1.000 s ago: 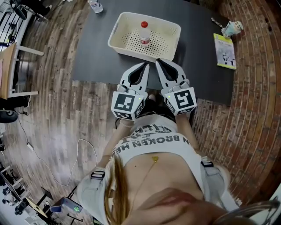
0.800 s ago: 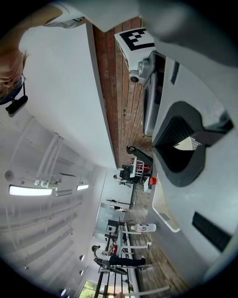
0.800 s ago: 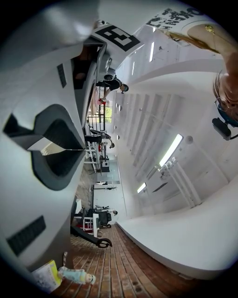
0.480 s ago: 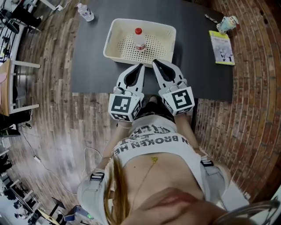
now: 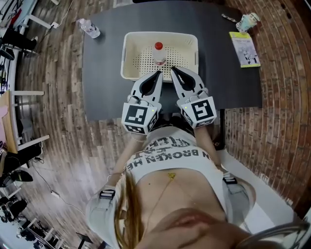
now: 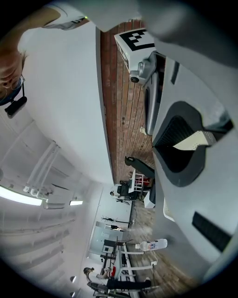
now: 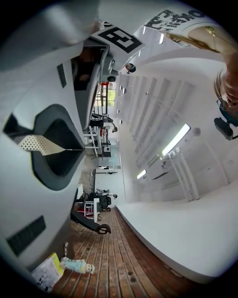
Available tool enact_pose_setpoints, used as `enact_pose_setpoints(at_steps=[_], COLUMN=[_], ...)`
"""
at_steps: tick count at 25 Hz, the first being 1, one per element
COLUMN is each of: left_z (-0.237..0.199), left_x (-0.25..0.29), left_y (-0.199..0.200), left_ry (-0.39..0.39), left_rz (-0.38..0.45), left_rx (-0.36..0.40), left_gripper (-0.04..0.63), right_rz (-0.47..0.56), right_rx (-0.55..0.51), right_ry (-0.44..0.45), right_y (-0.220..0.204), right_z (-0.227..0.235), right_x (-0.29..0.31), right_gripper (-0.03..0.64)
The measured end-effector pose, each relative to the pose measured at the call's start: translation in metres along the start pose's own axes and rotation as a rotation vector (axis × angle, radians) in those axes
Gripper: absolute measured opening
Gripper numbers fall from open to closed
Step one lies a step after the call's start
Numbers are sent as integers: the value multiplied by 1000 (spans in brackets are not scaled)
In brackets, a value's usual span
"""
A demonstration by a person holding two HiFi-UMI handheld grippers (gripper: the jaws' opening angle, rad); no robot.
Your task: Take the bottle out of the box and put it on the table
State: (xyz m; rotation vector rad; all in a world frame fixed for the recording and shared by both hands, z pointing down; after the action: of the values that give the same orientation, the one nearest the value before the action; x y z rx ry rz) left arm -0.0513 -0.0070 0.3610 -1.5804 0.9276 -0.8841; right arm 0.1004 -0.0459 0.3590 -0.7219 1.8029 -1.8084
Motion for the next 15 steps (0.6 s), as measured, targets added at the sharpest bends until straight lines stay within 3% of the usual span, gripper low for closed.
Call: enact_pose_setpoints(at_steps=[15], left_z=[-65], left_x=[-10], left_y=[-2], left_ry=[-90], left_rz=[-15], left_rx=[-12], left_gripper=[6], right_rz=[-12], right_rx=[-6], right_ry=[-74], right_y=[-8], right_z=[-38], right_x=[53], right_gripper=[9])
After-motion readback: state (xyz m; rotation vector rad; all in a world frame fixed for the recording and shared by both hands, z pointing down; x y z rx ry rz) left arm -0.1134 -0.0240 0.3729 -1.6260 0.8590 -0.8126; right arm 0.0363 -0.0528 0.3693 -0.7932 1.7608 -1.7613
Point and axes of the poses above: the fingertips, and each gripper's own axes: x forward along the fingers, z to its right, y out of its top, the point moved 10 cm from there along -x, backward along the fingers, and after that the axes turned 5 degrees about z, right-handed, at the moved point
